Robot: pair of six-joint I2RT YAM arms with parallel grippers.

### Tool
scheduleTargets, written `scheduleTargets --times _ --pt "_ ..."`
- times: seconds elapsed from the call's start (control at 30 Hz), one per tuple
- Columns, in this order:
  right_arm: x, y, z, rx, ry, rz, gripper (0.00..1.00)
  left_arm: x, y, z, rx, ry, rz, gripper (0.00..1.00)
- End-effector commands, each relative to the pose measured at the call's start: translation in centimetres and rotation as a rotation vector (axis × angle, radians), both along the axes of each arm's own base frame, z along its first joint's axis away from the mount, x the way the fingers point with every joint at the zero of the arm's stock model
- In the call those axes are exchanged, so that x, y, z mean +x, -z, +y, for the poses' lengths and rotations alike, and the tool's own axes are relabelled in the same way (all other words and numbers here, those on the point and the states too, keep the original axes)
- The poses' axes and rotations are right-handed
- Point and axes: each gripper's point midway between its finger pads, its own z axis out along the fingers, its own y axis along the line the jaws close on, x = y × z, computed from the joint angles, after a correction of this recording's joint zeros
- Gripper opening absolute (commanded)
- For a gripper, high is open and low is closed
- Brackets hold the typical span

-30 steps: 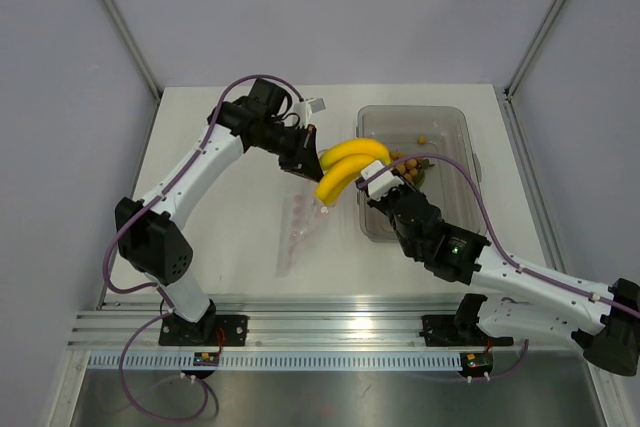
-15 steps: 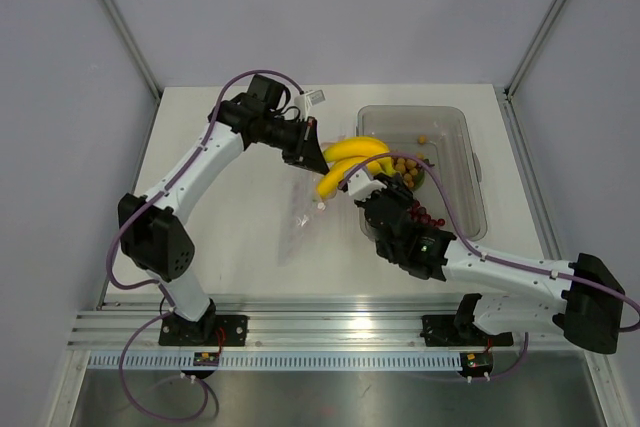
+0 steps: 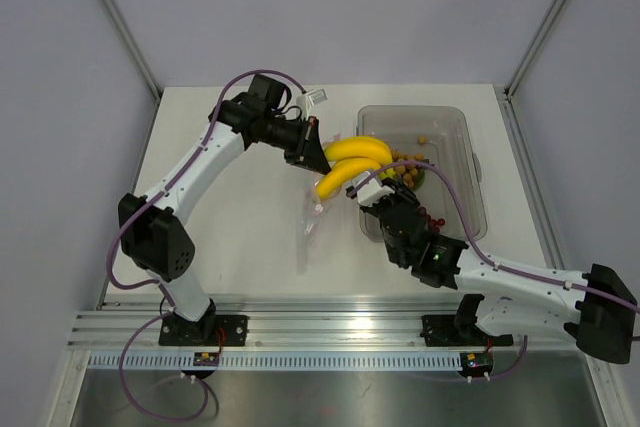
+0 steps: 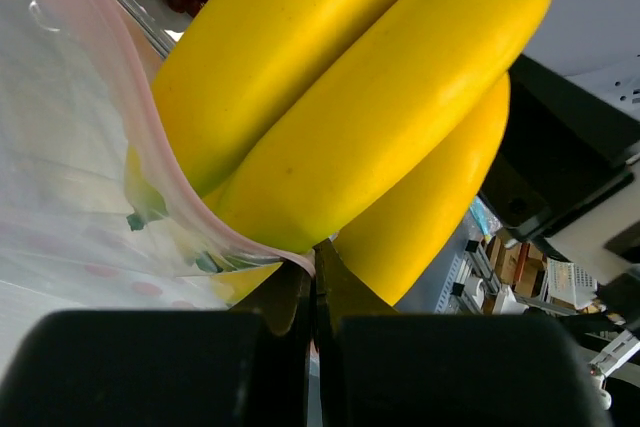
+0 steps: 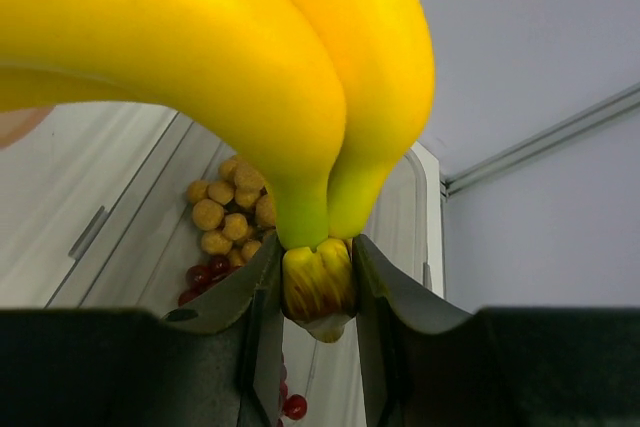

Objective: Place the food in the zip-top bag and seal the zipper
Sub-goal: Place the fake fruit in the zipper food storage bag.

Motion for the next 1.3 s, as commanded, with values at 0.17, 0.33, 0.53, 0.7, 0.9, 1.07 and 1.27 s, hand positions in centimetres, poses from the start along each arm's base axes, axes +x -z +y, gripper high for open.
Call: scheduleTargets --times 0.17,0.33,0.53,0.7,0.9,1.07,1.27 --pt "-0.8 1.5 3.0 0.009 -0.176 -0.02 0.0 -0.7 -3.6 -1.9 -0.121 0.076 -0.018 0.0" --pt "-1.3 -0.6 1.7 0.037 -0.17 -0.077 0.0 -0.6 -3.1 -1.9 -0.117 0.074 -0.007 0.0" --pt "-1.2 -1.2 0.5 -0.111 -0.147 -0.105 0.0 -0.5 -3.3 -2.1 -0.134 0.07 0.005 0.0" --pt "-0.9 -0.5 1.1 -0.186 -0.155 -0.089 0.0 -0.4 -4.2 -2.3 -0.151 0.075 0.009 0.0" --pt "-0.6 1.0 1.4 -0.255 -0.154 -0.064 0.0 -0.5 -4.5 -2.2 -0.151 0.074 0.006 0.0" --pt "-0.1 1.9 1.3 -0.398 -0.12 -0.076 0.0 -0.7 -4.1 -2.2 -0.149 0.076 0.019 0.0" --pt "-0.6 2.7 0.0 -0.412 -0.103 -0.071 0.0 -0.6 -4.5 -1.6 -0.154 0.07 0.003 0.0"
